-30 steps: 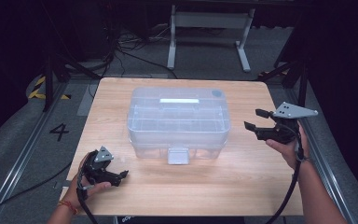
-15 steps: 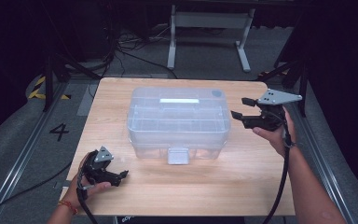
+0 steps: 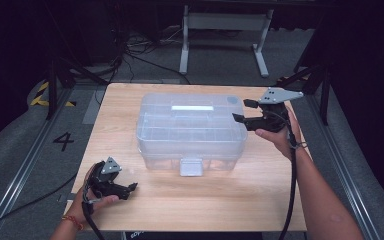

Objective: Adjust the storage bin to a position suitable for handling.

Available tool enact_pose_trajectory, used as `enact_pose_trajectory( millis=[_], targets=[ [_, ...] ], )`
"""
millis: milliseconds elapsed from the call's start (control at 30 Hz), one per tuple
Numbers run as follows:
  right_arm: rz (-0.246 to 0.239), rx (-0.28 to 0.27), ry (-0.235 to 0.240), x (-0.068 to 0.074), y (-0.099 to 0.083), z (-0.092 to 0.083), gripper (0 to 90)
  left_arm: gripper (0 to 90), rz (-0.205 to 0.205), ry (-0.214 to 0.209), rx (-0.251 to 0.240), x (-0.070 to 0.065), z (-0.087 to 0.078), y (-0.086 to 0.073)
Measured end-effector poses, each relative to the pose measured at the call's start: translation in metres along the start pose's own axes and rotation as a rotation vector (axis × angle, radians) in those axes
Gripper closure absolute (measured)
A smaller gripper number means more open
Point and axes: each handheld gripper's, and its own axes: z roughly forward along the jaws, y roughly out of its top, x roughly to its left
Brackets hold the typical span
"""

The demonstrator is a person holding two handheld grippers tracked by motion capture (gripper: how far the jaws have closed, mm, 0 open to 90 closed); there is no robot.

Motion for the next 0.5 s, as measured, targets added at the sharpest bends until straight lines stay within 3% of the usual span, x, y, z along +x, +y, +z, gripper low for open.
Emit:
enact_pose_trajectory(
  millis=[500],
  targets=[
    [-0.039, 0.052, 0.043, 0.015, 0.012, 0.035, 39.1, 0.6, -0.004, -0.004, 0.003, 0.000, -0.001, 0.000]
  ],
)
